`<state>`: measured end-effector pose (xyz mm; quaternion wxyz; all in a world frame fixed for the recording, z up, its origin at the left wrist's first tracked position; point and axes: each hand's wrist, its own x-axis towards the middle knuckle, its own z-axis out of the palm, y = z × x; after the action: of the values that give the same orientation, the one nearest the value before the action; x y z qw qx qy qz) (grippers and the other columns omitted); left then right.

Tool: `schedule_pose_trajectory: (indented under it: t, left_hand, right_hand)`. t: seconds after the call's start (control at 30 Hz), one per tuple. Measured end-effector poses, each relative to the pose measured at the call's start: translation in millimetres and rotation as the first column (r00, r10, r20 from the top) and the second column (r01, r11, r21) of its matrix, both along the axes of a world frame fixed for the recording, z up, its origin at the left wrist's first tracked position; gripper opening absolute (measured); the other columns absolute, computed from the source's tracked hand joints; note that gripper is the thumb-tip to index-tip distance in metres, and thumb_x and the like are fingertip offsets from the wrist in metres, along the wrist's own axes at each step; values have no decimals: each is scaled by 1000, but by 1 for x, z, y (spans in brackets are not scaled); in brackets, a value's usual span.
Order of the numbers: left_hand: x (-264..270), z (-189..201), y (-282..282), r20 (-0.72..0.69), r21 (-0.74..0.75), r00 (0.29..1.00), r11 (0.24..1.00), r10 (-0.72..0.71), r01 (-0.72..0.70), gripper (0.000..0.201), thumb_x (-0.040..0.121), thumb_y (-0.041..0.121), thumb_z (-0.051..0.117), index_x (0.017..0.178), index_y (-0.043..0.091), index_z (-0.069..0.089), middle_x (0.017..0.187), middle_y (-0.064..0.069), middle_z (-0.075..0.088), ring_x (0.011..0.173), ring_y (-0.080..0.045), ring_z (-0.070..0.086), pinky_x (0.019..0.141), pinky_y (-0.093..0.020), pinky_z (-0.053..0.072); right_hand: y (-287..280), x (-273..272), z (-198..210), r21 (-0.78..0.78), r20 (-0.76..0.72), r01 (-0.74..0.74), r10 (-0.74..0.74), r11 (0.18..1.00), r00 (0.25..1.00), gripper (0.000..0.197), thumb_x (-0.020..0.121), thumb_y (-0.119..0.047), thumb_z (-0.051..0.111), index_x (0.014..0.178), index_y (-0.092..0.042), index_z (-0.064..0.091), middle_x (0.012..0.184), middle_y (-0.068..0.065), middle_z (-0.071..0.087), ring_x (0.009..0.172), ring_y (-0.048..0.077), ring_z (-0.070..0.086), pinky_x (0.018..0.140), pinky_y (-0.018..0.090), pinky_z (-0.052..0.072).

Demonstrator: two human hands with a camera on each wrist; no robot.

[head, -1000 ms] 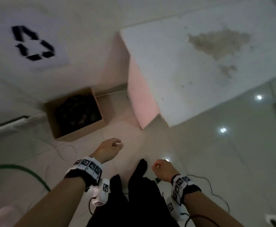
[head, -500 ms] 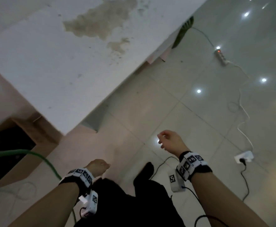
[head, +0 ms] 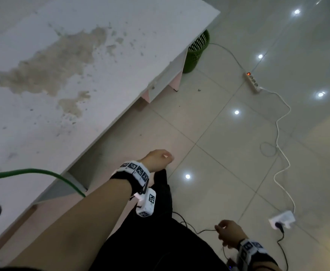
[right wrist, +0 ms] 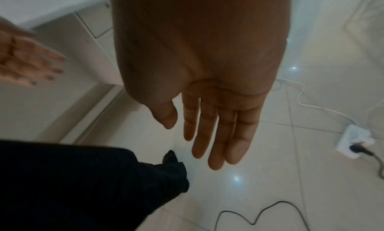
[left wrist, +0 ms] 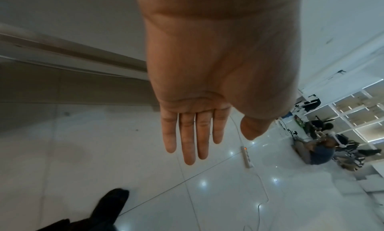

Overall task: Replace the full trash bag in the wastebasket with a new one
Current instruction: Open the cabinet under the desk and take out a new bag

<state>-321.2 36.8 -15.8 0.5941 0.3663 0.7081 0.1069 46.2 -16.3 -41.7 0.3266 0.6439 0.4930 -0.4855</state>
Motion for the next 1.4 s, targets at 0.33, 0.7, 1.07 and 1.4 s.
schedule_pose_trajectory:
  t: [0.33, 0.7, 1.07, 1.4]
  left_hand:
    - [9, -49, 107, -151, -144, 969, 966, 193, -215, 31, 90, 47, 56, 108, 24, 67, 114, -6, 72, 103, -27, 68, 97, -35, 51]
    - [59, -11, 306, -149, 466, 505, 511, 850, -722, 31, 99, 31, 58, 127, 21, 65, 113, 7, 67, 102, -12, 64, 92, -28, 53]
    - [-55, -27, 300, -647, 760, -78, 633, 759, -148, 45, 96, 45, 41, 123, 21, 68, 128, 0, 66, 124, -23, 54, 108, -43, 39]
    - [-50, -36, 299, -548, 833, -70, 535, 834, -141, 42, 96, 47, 45, 126, 27, 67, 128, 4, 65, 116, -16, 60, 105, -38, 46]
  right_hand:
    - [316, -96, 37, 333, -278, -287, 385, 898, 880, 20, 93, -36, 57, 92, -19, 68, 94, 3, 73, 89, 21, 66, 79, 26, 48]
    - [555, -222, 14, 520, -532, -340, 609, 783, 589, 8, 88, -38, 57, 86, -33, 63, 89, 1, 73, 80, 23, 71, 81, 40, 59]
    - [588, -408, -50, 429, -826, -60, 418, 902, 378, 20, 94, -24, 45, 93, -10, 59, 91, 14, 66, 59, 29, 67, 56, 41, 60]
    - [588, -436, -80, 290, -941, 152, 252, 945, 225, 38, 97, -36, 45, 72, -10, 57, 56, 8, 57, 37, 19, 44, 41, 21, 33]
